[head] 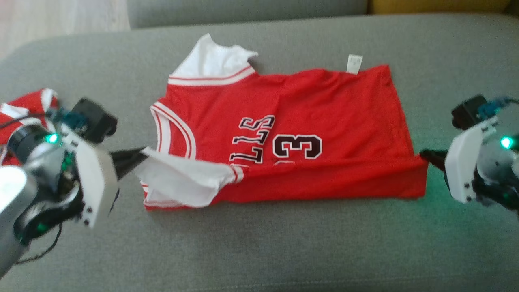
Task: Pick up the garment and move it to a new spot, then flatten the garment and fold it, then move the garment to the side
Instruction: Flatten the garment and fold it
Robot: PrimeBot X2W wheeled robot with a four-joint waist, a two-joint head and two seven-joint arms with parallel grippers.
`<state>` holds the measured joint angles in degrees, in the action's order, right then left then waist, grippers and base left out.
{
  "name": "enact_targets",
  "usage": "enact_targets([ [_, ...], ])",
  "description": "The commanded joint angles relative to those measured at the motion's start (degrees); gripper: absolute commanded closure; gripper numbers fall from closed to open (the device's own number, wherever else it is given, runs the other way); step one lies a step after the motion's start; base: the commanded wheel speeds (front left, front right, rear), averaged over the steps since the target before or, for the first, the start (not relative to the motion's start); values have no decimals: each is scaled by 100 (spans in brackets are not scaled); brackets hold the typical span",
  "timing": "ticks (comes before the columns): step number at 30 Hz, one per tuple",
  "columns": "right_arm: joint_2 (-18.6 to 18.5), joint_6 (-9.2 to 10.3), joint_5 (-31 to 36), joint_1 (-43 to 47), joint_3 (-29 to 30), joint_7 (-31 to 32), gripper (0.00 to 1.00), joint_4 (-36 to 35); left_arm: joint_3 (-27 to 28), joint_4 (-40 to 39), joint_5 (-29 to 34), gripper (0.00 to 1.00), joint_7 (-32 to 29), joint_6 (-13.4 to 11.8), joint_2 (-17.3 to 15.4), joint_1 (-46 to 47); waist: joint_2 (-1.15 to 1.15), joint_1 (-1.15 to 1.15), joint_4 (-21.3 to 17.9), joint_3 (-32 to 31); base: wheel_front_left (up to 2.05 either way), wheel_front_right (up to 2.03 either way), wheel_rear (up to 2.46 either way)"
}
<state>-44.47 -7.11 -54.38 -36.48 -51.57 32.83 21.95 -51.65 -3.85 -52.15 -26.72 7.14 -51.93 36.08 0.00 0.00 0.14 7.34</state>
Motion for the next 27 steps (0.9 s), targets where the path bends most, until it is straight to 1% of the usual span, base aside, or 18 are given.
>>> enact_targets([
  [1, -58, -37, 102, -175, 56, -86, 100, -30, 244, -11, 37, 100, -31, 32, -160, 488, 0, 0, -44, 265, 0, 0, 0],
  [6, 138, -37, 341, -506, -91, -204, 100, 195, -134, 455, 10, 100, 58, 34, 20, 1083, 0, 0, -97, 581, 0, 0, 0],
  [8, 241, -37, 376, -641, -181, -306, 100, 314, -337, 790, -2, 100, 187, 34, 138, 1371, 0, 0, -120, 683, 0, 0, 0],
  [11, 295, -37, 331, -725, -259, -373, 100, 475, -569, 1095, -19, 100, 325, 34, 280, 1600, 0, 0, -140, 731, 0, 0, 0],
  [12, 323, -37, 345, -756, -251, -435, 56, 557, -676, 1163, -23, 100, 358, 34, 319, 1665, 0, 0, -147, 739, 0, 0, 0],
  [13, 358, -37, 365, -780, -245, -515, 0, 631, -746, 1257, -27, 100, 412, 34, 358, 1727, 0, 0, -150, 747, 0, 0, 0],
  [14, 358, -37, 365, -780, -245, -515, 0, 631, -746, 1257, -27, 100, 412, 34, 358, 1727, 0, 0, -150, 747, 0, 0, 0],
  [15, 394, -37, 388, -805, -227, -635, 0, 697, -743, 1416, -13, 55, 508, 34, 411, 1789, 0, 0, -150, 755, 0, 0, 0],
  [16, 433, -37, 409, -828, -190, -770, 0, 779, -696, 1618, 7, 0, 625, 11, 491, 1838, 0, 0, -152, 760, 0, 0, 0],
  [19, 581, -37, 485, -868, -45, -1167, 0, 1103, -541, 2185, 97, 0, 1094, -236, 813, 1901, 0, 0, -162, 730, 0, 0, 0],
  [21, 711, -37, 528, -892, 117, -1461, 0, 1356, -491, 2493, 279, 0, 1504, -410, 982, 1910, 0, 0, -174, 705, 0, 0, 0],
  [24, 972, -37, 598, -901, 488, -2067, 0, 1728, -197, 2854, 289, 0, 2345, -803, 1258, 1786, 0, 0, -196, 613, 0, 0, 0],
  [27, 1169, -37, 804, -837, 761, -2776, 0, 1932, 95, 3047, 249, 0, 3177, -1135, 1445, 1577, 0, 0, -207, 455, 0, 0, 0],
])
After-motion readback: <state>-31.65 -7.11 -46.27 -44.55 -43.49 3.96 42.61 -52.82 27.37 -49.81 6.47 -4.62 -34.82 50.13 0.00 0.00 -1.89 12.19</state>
